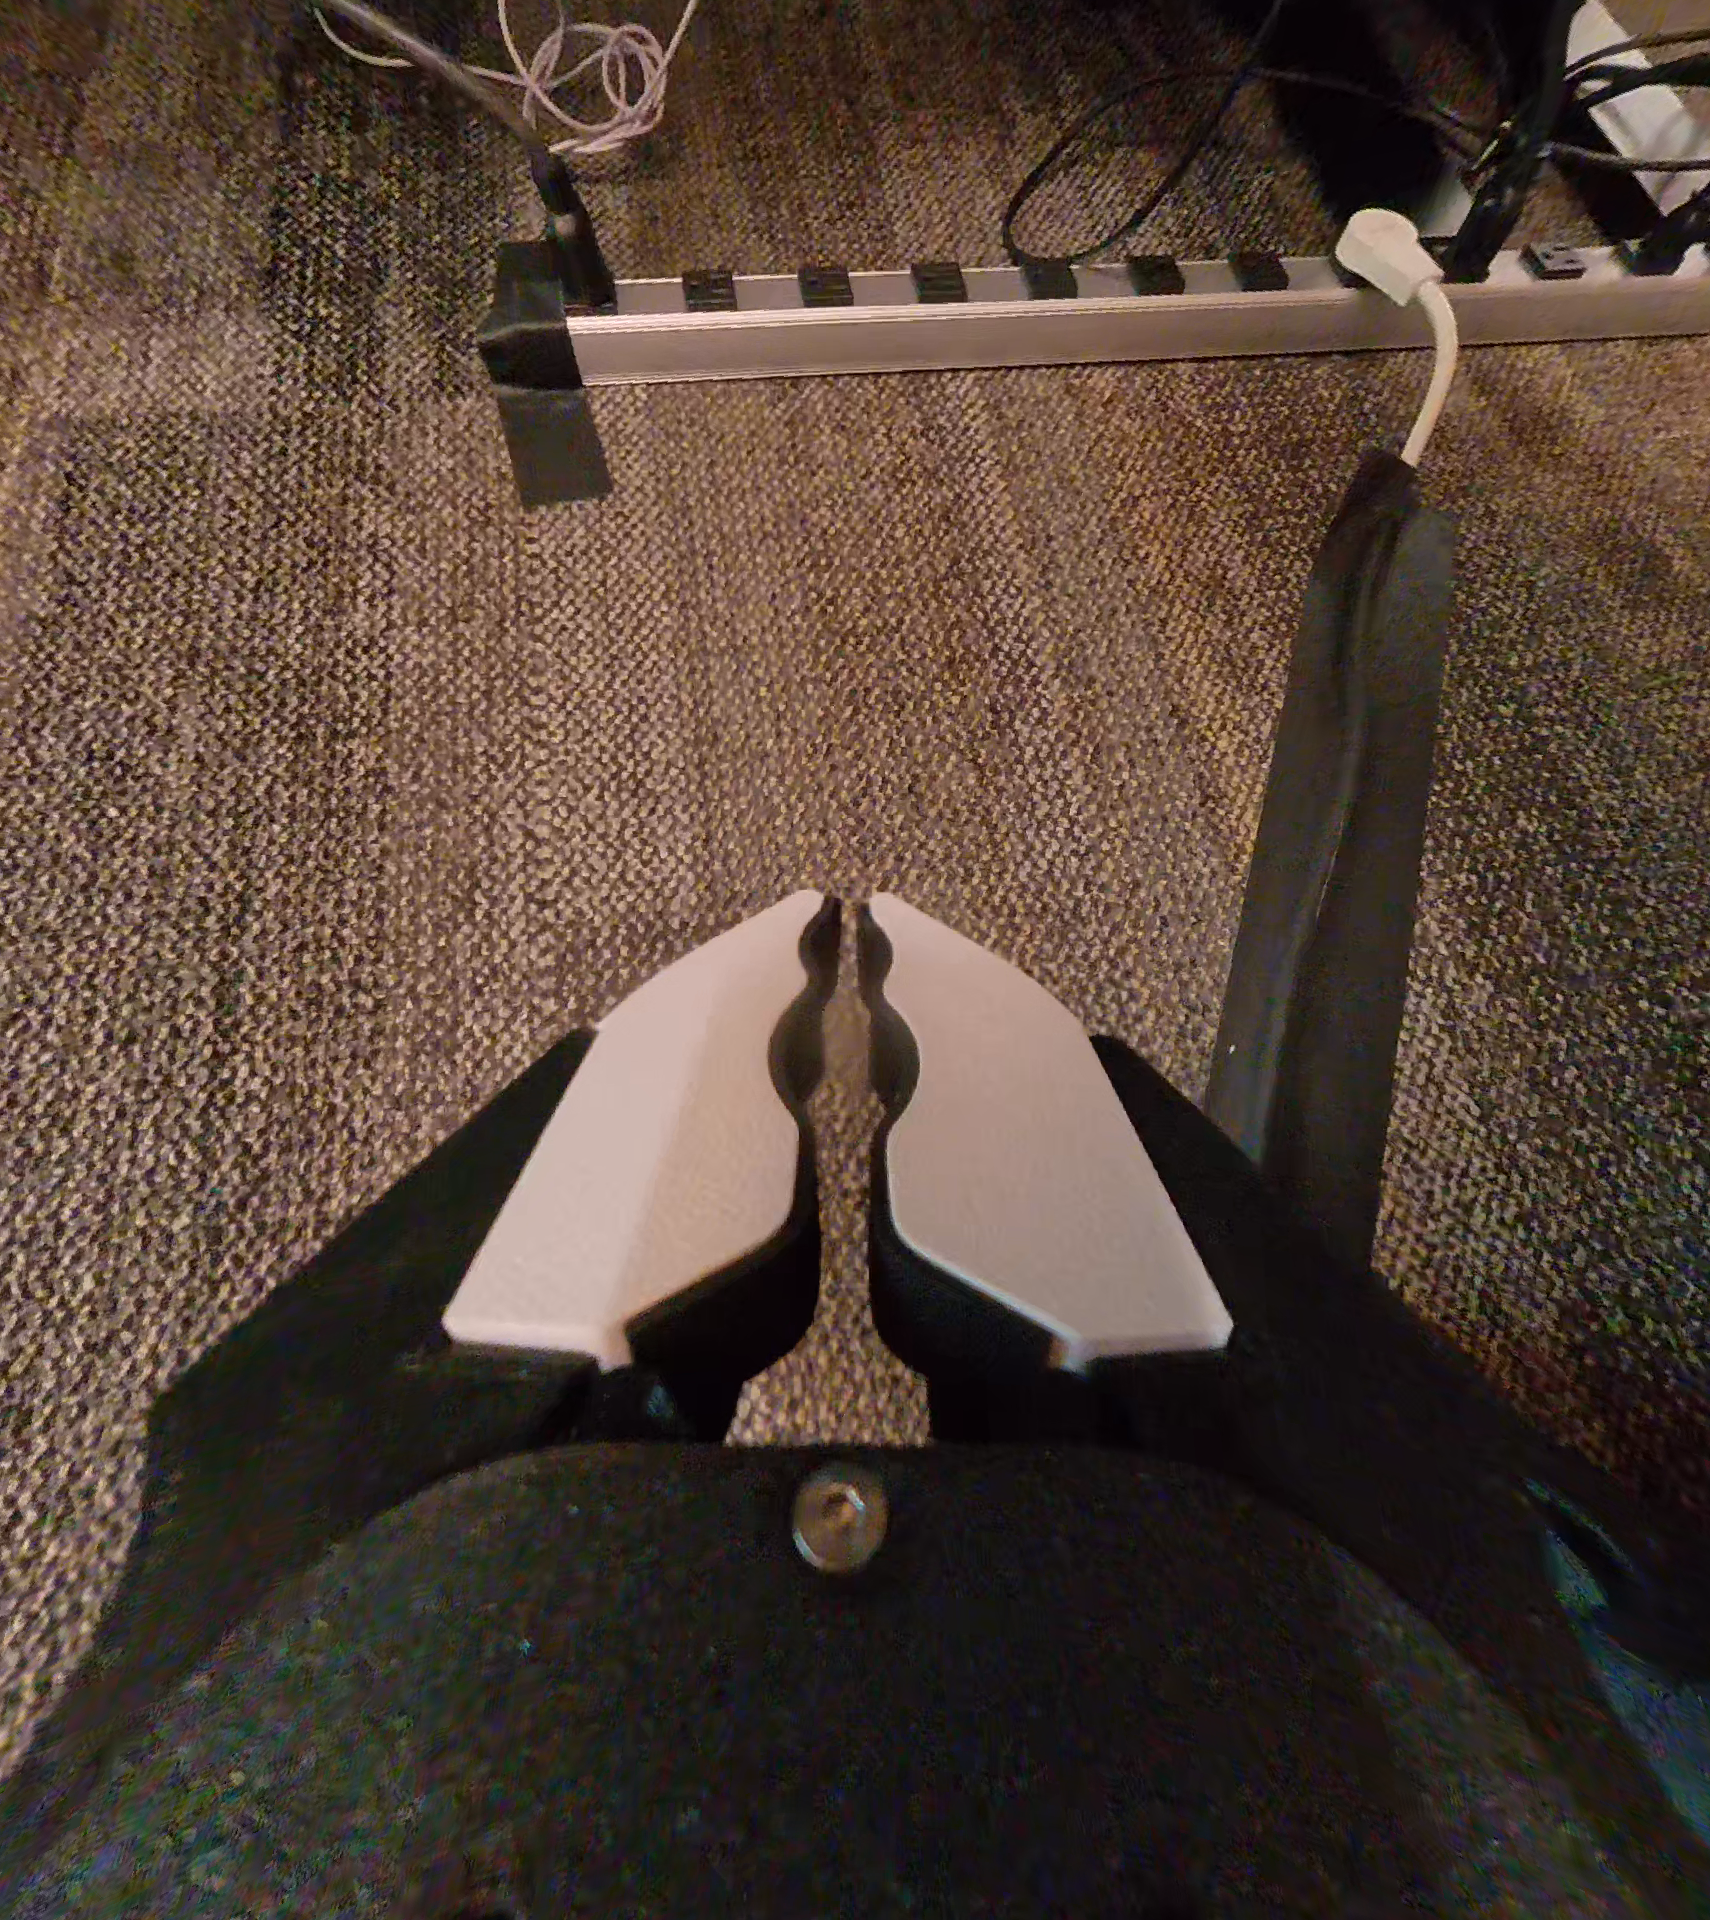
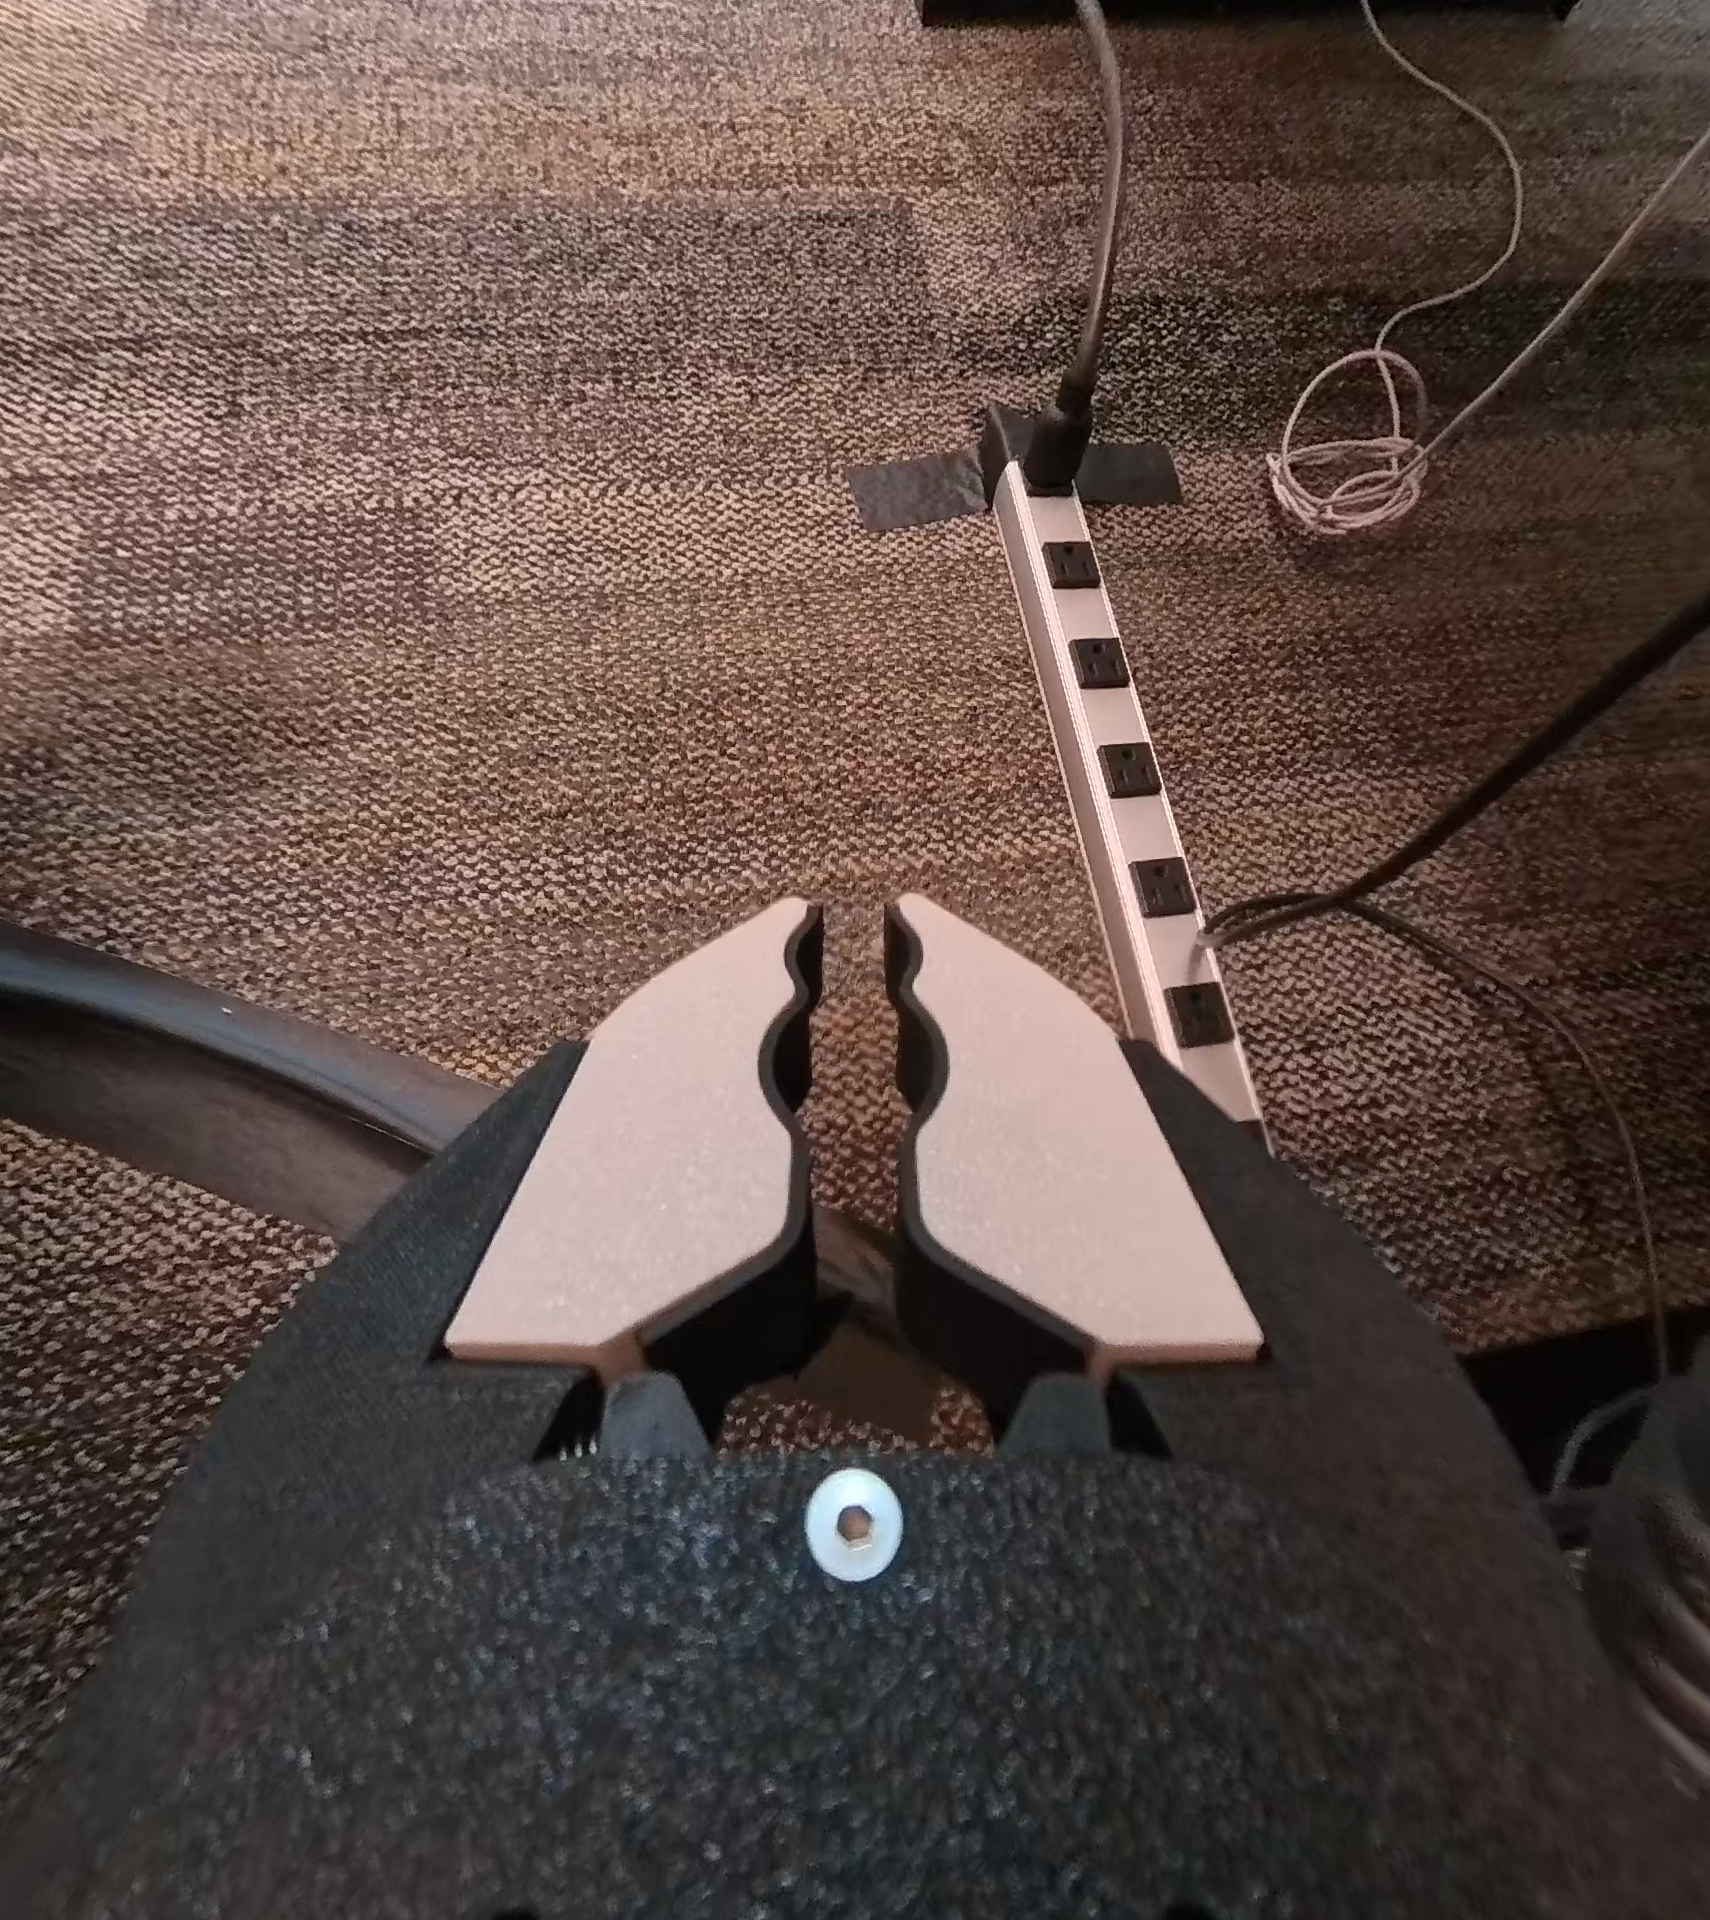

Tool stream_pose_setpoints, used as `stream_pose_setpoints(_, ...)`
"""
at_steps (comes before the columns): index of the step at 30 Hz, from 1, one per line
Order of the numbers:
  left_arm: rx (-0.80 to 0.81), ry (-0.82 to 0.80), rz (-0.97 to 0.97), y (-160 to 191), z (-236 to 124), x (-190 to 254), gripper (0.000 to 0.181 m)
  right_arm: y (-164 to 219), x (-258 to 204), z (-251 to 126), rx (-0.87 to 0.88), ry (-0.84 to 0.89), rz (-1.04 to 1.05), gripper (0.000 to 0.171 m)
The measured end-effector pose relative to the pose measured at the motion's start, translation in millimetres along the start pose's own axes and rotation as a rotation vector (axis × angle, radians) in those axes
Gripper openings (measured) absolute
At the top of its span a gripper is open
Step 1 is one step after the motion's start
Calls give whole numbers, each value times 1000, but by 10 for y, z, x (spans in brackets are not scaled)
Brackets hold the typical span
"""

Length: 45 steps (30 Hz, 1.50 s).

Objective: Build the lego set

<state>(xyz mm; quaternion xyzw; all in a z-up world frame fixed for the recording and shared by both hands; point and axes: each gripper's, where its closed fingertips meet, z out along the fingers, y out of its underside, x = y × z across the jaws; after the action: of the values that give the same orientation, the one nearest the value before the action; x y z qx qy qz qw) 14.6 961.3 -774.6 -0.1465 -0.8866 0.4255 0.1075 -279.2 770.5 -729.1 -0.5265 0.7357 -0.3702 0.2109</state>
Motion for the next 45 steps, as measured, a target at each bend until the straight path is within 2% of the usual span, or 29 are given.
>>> stream_pose_setpoints(7,8,-92,-4,7,21,-95,2,116,-75,39,25,0,6,10)
stream_pose_setpoints(13,17,-210,-126,72,-54,-322,0,180,-249,134,37,-26,-20,0)
stream_pose_setpoints(17,-3,-204,-220,226,-126,-356,0,257,-384,253,22,-47,-32,0)
stream_pose_setpoints(24,-11,-217,-216,447,-258,-279,5,380,-643,465,4,-78,-61,0)
stream_pose_setpoints(28,-31,-202,-221,553,-307,-104,6,474,-848,473,-20,-87,-3,1)
stream_pose_setpoints(34,-88,-207,-181,566,-451,265,1,547,-1221,195,-81,-97,78,0)
stream_pose_setpoints(39,-60,-302,-286,285,-669,346,0,601,-1437,-209,-154,-100,111,0)
stream_pose_setpoints(45,-100,-347,-311,77,-1068,609,0,564,-1656,-738,-193,-125,138,0)
